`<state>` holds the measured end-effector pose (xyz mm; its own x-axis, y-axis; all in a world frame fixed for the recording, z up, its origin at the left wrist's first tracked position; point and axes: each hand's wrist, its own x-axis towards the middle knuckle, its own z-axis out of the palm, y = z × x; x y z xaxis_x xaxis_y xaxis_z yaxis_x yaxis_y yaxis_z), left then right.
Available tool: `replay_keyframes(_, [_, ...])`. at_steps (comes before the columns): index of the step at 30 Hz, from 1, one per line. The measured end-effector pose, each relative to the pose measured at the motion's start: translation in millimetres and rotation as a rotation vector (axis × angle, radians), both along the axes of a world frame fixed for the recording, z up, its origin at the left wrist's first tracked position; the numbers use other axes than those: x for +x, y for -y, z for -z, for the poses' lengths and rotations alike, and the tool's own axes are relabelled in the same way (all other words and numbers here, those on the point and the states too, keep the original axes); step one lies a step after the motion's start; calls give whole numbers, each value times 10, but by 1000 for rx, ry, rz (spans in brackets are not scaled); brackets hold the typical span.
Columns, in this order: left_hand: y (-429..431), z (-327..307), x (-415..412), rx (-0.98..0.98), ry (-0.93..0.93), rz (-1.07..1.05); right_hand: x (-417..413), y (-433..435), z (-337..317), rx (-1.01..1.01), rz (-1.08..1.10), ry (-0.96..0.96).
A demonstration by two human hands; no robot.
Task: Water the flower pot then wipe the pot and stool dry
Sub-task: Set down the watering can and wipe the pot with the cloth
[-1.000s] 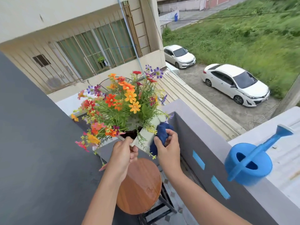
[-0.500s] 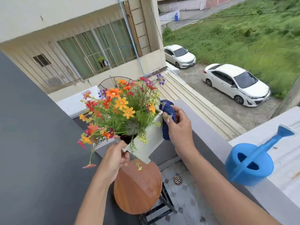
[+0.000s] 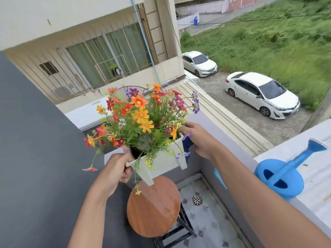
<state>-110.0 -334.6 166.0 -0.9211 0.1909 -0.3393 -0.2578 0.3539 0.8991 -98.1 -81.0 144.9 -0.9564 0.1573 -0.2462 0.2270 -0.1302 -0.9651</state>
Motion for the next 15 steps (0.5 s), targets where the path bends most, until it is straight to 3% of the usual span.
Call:
replay_keyframes(9, [-30, -14, 3, -165, -43, -197, 34, 15, 50, 80, -67, -15])
replay_keyframes(12, [-52, 1, -31, -219, -73, -197, 70, 109, 156, 138, 75, -18])
replay_keyframes(15, [-81, 73, -77, -138, -55, -241, 88, 177, 265, 106, 274, -5])
